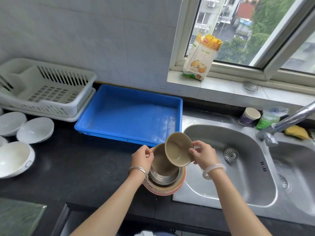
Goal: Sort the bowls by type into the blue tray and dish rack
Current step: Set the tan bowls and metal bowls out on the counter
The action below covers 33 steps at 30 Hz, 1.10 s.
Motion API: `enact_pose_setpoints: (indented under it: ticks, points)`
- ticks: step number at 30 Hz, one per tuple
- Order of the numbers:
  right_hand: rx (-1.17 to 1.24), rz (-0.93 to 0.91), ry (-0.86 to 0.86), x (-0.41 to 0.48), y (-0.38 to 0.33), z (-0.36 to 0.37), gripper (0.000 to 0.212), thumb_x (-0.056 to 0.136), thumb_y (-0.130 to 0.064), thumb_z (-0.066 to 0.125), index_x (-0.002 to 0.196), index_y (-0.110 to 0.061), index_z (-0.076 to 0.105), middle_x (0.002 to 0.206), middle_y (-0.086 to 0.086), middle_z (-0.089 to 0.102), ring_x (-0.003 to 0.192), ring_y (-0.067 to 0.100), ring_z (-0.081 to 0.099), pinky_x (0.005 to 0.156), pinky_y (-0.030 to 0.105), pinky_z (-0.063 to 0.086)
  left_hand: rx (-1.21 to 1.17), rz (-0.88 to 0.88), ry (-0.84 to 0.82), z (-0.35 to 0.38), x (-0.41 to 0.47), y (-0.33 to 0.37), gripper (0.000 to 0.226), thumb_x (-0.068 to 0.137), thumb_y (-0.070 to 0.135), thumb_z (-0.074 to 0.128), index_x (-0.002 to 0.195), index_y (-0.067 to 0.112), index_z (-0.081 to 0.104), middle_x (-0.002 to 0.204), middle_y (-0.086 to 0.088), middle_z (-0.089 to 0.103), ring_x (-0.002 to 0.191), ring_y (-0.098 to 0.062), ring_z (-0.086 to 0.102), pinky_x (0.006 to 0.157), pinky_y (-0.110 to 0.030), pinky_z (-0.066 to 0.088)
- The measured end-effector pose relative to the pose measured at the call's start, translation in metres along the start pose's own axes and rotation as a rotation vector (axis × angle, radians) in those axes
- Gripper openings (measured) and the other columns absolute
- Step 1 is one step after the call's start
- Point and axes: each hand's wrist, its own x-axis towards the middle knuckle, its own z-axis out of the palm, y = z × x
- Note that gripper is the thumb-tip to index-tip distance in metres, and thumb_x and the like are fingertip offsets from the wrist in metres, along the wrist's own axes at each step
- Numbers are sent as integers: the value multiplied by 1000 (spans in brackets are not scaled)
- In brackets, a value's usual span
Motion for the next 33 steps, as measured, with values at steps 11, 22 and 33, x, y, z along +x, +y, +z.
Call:
enact_pose_setpoints:
  ticks: [11,22,33]
  points:
    - [106,-82,-105,21,-66,49,8,86,-11,59,93,-15,60,67,-3,64,40,4,58,42,15,48,-261,-225,182,-79,16,-41,13,86,12,58,74,11,55,78,-7,64,73,-17,65,54,-24,55]
    - [129,-25,-381,32,-131,212,11,87,-5,53,85,-16,51,82,10,59,54,16,63,39,19,51,-565,-554,528,-175,10,-146,15,84,-1,56,70,4,53,70,-11,53,72,-25,58,57,-30,59]
    - [98,121,-496,39,-200,346,21,88,-3,49,106,-14,51,103,9,50,75,31,62,58,37,58,-649,-719,780,-234,23,-224,9,84,-2,55,77,3,57,84,-13,57,75,-26,58,75,-37,55]
